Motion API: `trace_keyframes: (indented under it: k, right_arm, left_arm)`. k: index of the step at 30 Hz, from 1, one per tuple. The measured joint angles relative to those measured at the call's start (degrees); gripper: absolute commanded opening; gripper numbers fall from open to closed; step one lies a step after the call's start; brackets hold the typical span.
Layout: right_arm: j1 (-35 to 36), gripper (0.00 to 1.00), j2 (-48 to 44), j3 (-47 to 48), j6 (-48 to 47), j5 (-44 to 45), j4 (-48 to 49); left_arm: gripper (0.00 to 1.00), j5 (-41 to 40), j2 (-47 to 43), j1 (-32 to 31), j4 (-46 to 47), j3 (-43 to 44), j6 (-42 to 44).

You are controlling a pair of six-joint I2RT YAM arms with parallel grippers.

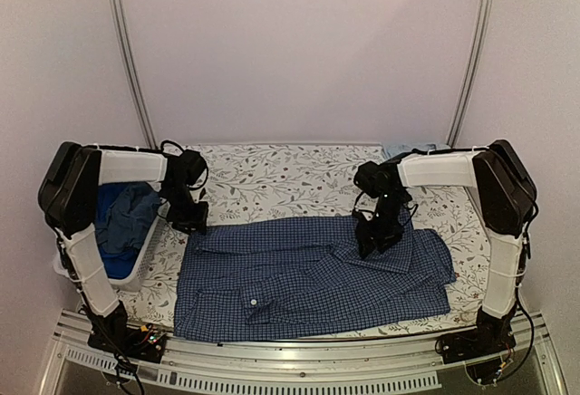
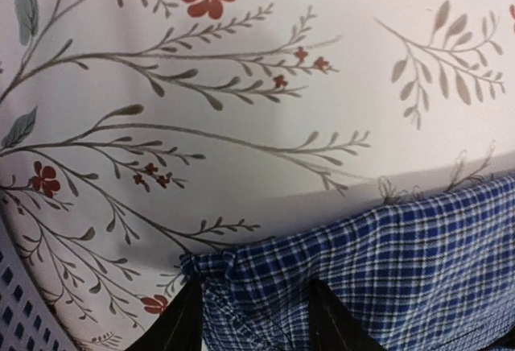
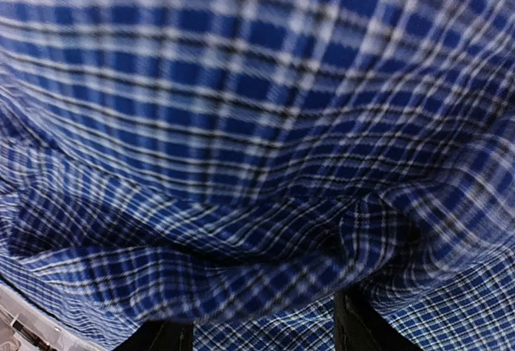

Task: Fold and stack the mixed laundry pile
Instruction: Fold the 1/3-folded shirt at the center of the board.

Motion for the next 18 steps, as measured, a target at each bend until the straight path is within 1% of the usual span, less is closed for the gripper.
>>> trace_keyframes:
  k: [2, 4, 7, 10, 12, 13, 15, 16, 18]
  right_arm:
    - [-0.4, 0.58, 0.5, -1.0, -0.5, 0.0, 0.3]
    - [-1.1, 0.58, 0.5, -1.0, -0.9, -0.2, 0.7]
    - [-2.7, 0.58, 1.3, 0.1, -1.4, -0.6, 0.2]
    - [-4.4, 0.59, 3.8, 4.2, -2.4, -0.4, -0.5]
    - [-5.6, 0.63, 5.4, 7.3, -3.2, 0.0, -0.1]
    - [-6.2, 0.66, 5.6, 8.3, -3.8, 0.2, 0.2]
    - [-7.2, 0.69, 5.3, 9.6, -4.4, 0.7, 0.7]
    - [-7.8, 0.69, 4.8, 10.1, -4.4, 0.8, 1.0]
    - [-9.3, 0.69, 2.7, 10.4, -4.1, 0.7, 2.3]
  left_arm:
    - [0.14, 0.2, 2.2, 0.8, 0.1, -0.1, -0.9]
    - [0.00, 0.5, 3.5, 1.6, 0.2, 0.4, -1.0]
    - [0.00, 1.7, 5.0, 2.9, 0.3, 2.5, -1.4]
    - [0.00, 2.8, 8.1, 4.9, 0.8, 7.1, -1.4]
    - [0.00, 3.1, 9.6, 5.9, 1.2, 9.7, -1.0]
    - [0.12, 3.0, 10.0, 6.4, 1.4, 10.7, -0.8]
    - [0.41, 3.1, 10.1, 7.0, 1.6, 11.6, -0.3]
    - [0.51, 3.1, 10.1, 7.0, 1.6, 11.8, 0.1]
    - [0.62, 3.3, 10.1, 7.0, 1.9, 11.8, 0.4]
